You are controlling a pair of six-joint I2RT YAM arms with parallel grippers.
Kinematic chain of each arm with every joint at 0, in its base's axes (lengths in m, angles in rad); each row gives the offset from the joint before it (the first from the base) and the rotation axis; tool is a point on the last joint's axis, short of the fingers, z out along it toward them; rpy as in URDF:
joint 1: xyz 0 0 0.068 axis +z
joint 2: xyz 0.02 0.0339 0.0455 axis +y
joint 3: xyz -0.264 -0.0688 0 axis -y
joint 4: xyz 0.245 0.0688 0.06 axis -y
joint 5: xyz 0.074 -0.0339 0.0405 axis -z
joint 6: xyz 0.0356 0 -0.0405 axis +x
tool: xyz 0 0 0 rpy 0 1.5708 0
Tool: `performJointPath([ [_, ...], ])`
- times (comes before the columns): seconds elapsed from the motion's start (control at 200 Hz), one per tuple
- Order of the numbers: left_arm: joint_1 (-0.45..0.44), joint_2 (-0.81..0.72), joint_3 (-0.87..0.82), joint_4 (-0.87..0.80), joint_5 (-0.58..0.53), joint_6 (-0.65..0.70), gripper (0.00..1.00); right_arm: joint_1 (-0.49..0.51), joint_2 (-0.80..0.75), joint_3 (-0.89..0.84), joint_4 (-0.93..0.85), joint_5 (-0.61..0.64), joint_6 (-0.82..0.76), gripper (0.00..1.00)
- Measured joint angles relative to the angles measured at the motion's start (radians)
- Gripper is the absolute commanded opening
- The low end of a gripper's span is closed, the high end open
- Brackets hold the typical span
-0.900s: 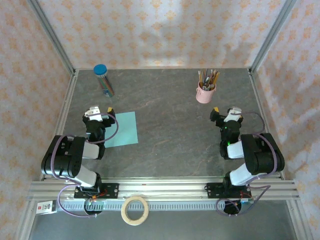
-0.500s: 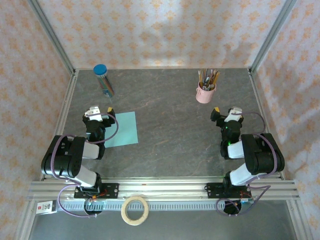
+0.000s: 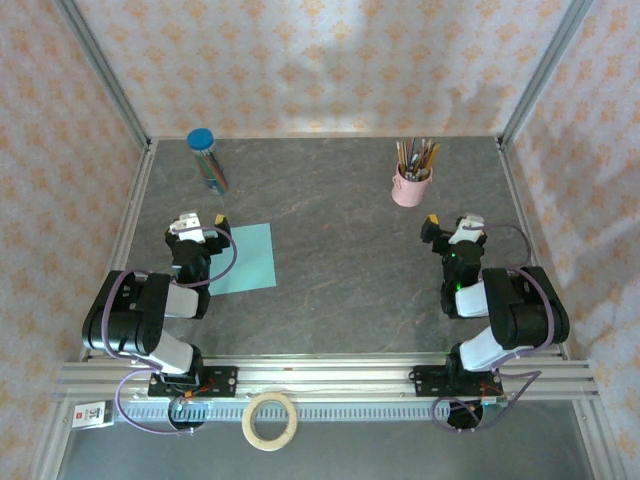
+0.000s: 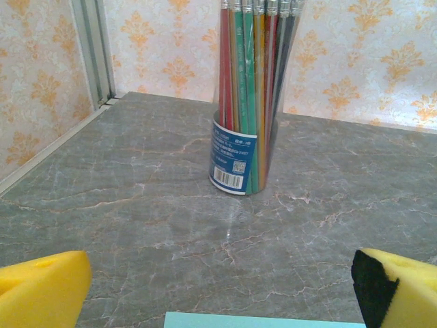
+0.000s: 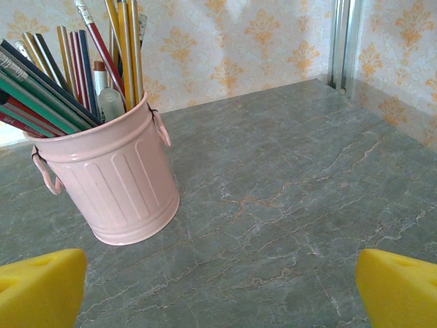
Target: Fold a paper plane with a square sheet of paper (pick it up from the middle)
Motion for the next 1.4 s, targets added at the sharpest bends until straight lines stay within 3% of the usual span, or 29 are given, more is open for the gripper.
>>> performJointPath([
  [0.19, 0.000, -0.083, 0.019, -0.104, -0.026, -0.004, 0.99, 0.000, -0.135, 0.003, -0.087, 0.041, 0.016, 0.99],
  [0.385, 0.000, -0.243, 0.182, -0.397, -0.040, -0.114, 0.99, 0.005, -0.303, 0.171, -0.410, 0.094, 0.138, 0.99],
  [0.515, 0.000, -0.296, 0.285, -0.576, 0.031, -0.272, 0.99, 0.037, -0.282, 0.369, -0.649, 0.056, 0.244, 0.99],
  [0.691, 0.000, -0.291, 0.343, -0.754, 0.164, -0.455, 0.99, 0.137, -0.233, 0.463, -0.824, -0.089, 0.359, 0.99],
  [0.876, 0.000, -0.252, 0.352, -0.863, 0.266, -0.529, 0.99, 0.331, -0.089, 0.577, -0.967, -0.209, 0.419, 0.77],
  [1.201, 0.003, -0.169, 0.371, -0.906, 0.292, -0.589, 0.98, 0.697, 0.317, 0.919, -1.077, -0.277, 0.446, 0.30],
  [1.401, 0.023, -0.166, 0.373, -0.919, 0.291, -0.606, 0.98, 0.825, 0.586, 1.192, -1.142, -0.320, 0.438, 0.21],
])
